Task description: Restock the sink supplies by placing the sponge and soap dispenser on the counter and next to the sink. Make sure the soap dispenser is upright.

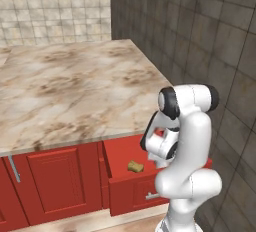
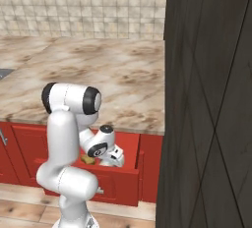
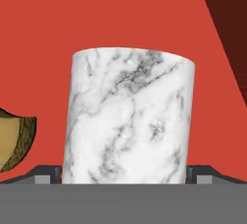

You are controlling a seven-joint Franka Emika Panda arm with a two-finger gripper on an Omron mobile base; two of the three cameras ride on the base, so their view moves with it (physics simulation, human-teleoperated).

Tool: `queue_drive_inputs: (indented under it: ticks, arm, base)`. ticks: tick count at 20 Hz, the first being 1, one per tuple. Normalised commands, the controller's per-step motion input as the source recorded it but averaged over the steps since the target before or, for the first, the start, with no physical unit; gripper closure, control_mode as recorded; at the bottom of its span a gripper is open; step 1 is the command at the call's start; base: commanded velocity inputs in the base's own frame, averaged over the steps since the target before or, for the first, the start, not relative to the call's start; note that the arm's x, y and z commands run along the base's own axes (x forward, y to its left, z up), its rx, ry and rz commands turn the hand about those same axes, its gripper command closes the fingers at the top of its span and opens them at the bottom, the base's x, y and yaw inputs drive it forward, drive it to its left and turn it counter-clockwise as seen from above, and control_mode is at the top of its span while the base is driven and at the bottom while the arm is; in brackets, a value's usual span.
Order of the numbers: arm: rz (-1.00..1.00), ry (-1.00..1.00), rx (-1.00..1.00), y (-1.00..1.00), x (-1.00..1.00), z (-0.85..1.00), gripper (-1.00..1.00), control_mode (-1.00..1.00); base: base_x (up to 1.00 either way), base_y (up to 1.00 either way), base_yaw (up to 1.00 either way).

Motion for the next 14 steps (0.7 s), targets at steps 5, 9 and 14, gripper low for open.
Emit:
queue_drive_inputs:
  ticks: [5, 9, 14]
  arm:
    - [-0.20, 0.00, 0.00, 0.00, -0.12, 0.92, 1.00, -1.00]
    - [-0.12, 0.00, 0.00, 0.00, -0.11, 1.00, 1.00, -1.00]
    - [-0.06, 0.01, 0.00, 0.00, 0.00, 1.00, 1.00, -1.00]
  base:
    - [0.00, 0.00, 0.00]
    - [0.00, 0.00, 0.00]
    - [0.00, 0.00, 0.00]
